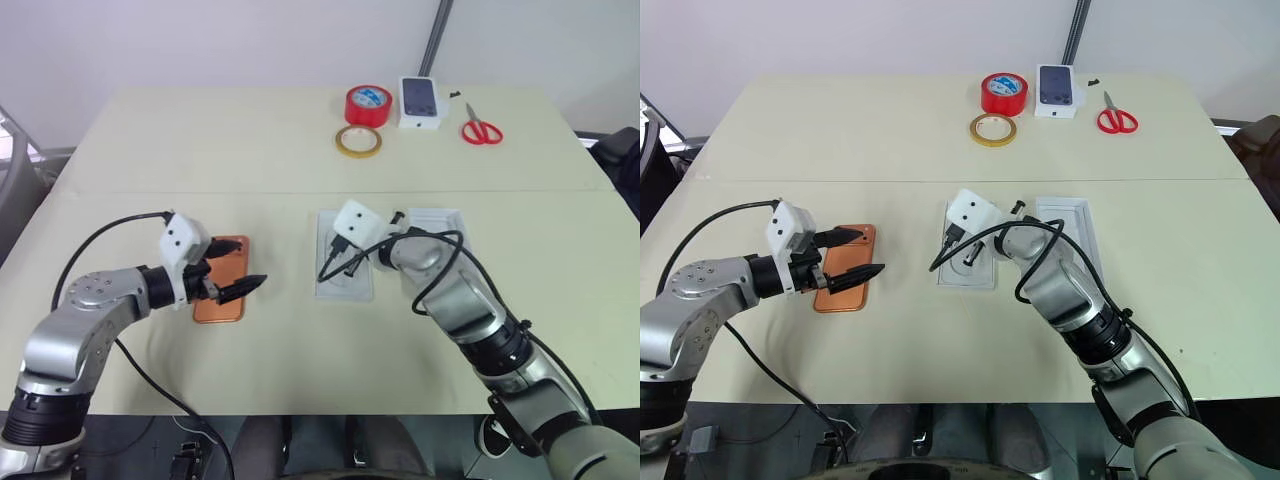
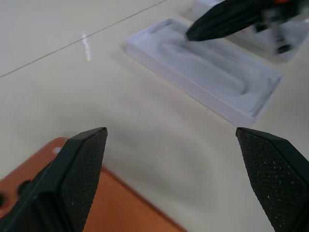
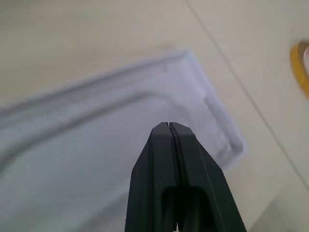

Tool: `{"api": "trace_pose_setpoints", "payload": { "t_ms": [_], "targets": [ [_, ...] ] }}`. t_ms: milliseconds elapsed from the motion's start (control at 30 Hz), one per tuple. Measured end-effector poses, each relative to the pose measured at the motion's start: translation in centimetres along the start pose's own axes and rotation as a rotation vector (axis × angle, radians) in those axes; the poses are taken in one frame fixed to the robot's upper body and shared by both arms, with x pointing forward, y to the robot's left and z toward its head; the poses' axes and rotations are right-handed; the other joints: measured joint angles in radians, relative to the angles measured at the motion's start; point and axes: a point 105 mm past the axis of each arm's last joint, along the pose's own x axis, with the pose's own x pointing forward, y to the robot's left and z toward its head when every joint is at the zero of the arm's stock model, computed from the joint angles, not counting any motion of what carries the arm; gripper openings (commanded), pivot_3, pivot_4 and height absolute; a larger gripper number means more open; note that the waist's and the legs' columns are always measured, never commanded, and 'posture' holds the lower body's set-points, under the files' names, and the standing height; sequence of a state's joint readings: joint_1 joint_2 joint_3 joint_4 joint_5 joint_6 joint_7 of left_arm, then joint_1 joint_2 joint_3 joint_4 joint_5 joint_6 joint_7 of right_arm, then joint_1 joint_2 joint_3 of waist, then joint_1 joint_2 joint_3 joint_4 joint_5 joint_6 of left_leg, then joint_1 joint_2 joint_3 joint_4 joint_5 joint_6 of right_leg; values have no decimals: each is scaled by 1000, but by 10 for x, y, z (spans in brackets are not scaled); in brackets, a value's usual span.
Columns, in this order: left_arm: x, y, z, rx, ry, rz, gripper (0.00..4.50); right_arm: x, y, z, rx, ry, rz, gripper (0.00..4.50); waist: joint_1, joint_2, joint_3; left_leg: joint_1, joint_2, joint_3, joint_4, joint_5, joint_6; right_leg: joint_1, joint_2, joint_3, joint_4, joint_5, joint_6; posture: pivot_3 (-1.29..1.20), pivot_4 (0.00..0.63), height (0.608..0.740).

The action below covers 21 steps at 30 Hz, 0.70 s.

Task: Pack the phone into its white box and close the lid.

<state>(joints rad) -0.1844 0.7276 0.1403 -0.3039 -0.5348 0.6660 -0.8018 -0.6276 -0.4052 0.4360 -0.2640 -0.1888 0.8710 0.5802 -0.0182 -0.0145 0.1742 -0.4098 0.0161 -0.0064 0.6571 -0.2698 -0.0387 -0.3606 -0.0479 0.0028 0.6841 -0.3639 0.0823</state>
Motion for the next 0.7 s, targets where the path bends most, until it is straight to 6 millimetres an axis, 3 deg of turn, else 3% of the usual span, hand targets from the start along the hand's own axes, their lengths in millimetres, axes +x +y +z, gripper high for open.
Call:
{"api": "trace_pose_setpoints", "payload": {
  "t_ms": [133,267,467,700],
  "targets": [
    [-16,42,-9,-145,28,239,4500,0,11,15,37,-73,68,24,-3,0,0,0,0,0,0,0,0,0,1,0,0,0,0,0,150,740],
    [-38,63,-23,-258,100,418,4500,5,30,23,-7,-100,170,24,-3,0,0,0,0,0,0,0,0,-1,0,0,0,0,0,0,150,740],
    [-49,54,-47,-463,228,451,4500,25,56,28,-63,-89,305,24,0,-1,0,0,0,0,1,0,0,0,0,0,1,0,0,0,150,740],
    [-31,22,-40,-572,223,337,4500,37,76,25,-148,-67,408,24,2,-1,-1,0,0,0,2,0,0,0,0,0,1,0,0,0,150,740]
  ]
}}
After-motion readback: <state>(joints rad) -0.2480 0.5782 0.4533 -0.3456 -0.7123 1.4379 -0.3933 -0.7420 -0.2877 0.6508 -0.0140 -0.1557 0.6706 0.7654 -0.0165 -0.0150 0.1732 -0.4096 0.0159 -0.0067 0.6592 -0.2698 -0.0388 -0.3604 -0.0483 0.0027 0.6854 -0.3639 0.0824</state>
